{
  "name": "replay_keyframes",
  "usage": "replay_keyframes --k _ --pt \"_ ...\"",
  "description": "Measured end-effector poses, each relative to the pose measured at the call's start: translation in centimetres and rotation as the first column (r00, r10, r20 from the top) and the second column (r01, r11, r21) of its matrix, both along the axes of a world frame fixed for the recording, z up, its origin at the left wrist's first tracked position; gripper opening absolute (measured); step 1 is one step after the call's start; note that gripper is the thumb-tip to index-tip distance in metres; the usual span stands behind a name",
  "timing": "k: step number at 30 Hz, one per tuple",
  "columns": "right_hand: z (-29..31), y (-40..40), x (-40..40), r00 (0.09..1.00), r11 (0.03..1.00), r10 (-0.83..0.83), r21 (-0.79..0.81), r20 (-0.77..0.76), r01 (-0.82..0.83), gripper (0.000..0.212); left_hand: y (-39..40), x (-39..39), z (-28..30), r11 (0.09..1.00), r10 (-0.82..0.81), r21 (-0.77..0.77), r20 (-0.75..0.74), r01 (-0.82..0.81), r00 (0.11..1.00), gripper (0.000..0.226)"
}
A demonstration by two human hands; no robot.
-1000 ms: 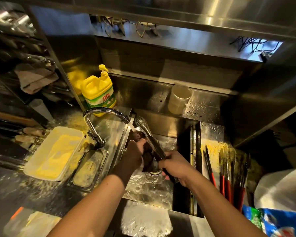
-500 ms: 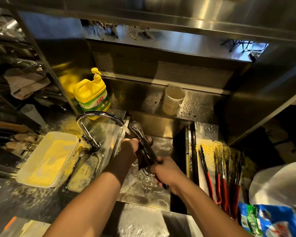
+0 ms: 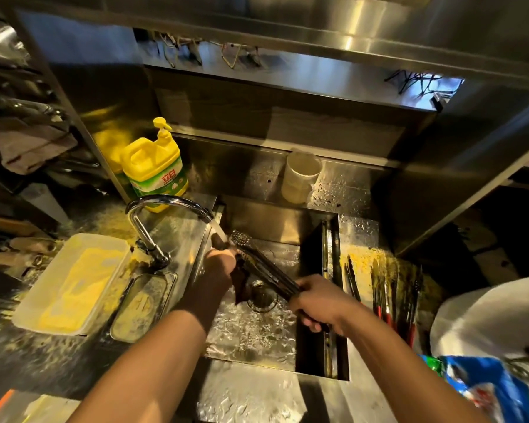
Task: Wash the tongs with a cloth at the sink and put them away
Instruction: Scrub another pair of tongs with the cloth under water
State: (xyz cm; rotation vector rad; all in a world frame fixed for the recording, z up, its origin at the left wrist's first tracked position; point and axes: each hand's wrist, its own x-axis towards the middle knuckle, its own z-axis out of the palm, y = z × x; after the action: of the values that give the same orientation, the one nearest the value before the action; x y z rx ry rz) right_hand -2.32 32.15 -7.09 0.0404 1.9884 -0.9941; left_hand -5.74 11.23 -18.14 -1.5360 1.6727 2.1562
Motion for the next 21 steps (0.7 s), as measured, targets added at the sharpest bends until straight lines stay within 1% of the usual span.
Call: replay_keyframes --k 2,3,4,5,6,7,8,9,10,11,12,13,14,16,18,21 --pt "1.0 1.3 -0.8 0.999 0.999 0.035 0.042 -0.020 -0.034 0.030 -0.9 0.1 -0.5 0.987 0.021 -0.157 0.066 -0.011 0.998 0.031" --pt "1.5 1.9 -1.2 0.996 0.996 0.058 0.072 -0.069 -0.053 0.032 -1.4 0.2 -0.8 0.982 0.058 -0.184 0.087 -0.041 0.995 0.038" --pt "1.7 2.4 -1.5 0.984 0.989 0.099 0.126 -0.151 -0.080 0.034 -1.9 0.5 -1.3 0.981 0.074 -0.189 0.111 -0.052 0.991 0.044" --pt "1.8 2.6 -1.8 0.952 0.972 0.163 0.211 -0.259 -0.108 0.036 -2.3 1.0 -1.6 0.989 0.047 -0.149 0.132 -0.027 0.990 0.048" --pt "1.8 2.8 -2.0 0.896 0.939 0.242 0.323 -0.371 -0.120 0.039 -2.3 1.5 -2.1 0.996 -0.009 -0.083 0.122 0.019 0.992 0.046" --pt "1.7 2.8 -2.1 0.826 0.891 0.325 0.442 -0.461 -0.104 0.045 -2.1 2.2 -2.4 0.998 -0.060 -0.012 0.088 0.062 0.994 0.041" --pt "1.5 2.7 -2.0 0.757 0.831 0.407 0.551 -0.512 -0.073 0.051 -1.6 3.0 -2.4 0.996 -0.084 0.014 0.046 0.084 0.995 0.032" --pt "1.1 2.6 -1.8 0.704 0.770 0.473 0.637 -0.530 -0.038 0.056 -1.1 3.6 -2.4 0.996 -0.088 -0.017 0.026 0.089 0.996 0.032" --pt "0.7 2.4 -1.5 0.675 0.719 0.518 0.694 -0.526 -0.010 0.062 -0.8 4.1 -2.7 0.992 -0.102 -0.070 0.023 0.103 0.995 0.032" --pt "0.1 2.2 -1.2 0.664 0.692 0.538 0.722 -0.520 0.005 0.065 -0.3 4.7 -2.7 0.987 -0.123 -0.105 0.028 0.125 0.992 0.036" --pt "-0.2 2.0 -0.8 0.665 0.688 0.537 0.726 -0.519 0.011 0.067 0.2 5.1 -2.6 0.982 -0.154 -0.107 0.027 0.156 0.988 0.042" --pt "-0.5 1.8 -0.5 0.676 0.704 0.515 0.710 -0.526 0.016 0.067 0.6 5.5 -2.2 0.980 -0.188 -0.070 0.015 0.189 0.982 0.047" --pt "-0.6 1.7 -0.1 0.697 0.740 0.473 0.673 -0.539 0.018 0.067 0.8 5.9 -1.7 0.976 -0.217 -0.029 -0.017 0.216 0.976 0.046" --pt "-0.7 1.7 0.6 0.757 0.835 0.341 0.550 -0.558 0.029 0.063 1.3 6.5 -1.0 0.962 -0.271 0.011 -0.086 0.273 0.959 0.033" --pt "-0.6 1.7 1.4 0.817 0.910 0.164 0.405 -0.553 0.091 0.052 1.8 6.9 0.0 0.935 -0.350 0.005 -0.155 0.355 0.924 0.027" --pt "-0.2 2.2 3.0 0.861 0.939 -0.088 0.247 -0.501 0.239 0.026 3.2 7.1 2.0 0.891 -0.446 -0.028 -0.249 0.454 0.860 0.019"
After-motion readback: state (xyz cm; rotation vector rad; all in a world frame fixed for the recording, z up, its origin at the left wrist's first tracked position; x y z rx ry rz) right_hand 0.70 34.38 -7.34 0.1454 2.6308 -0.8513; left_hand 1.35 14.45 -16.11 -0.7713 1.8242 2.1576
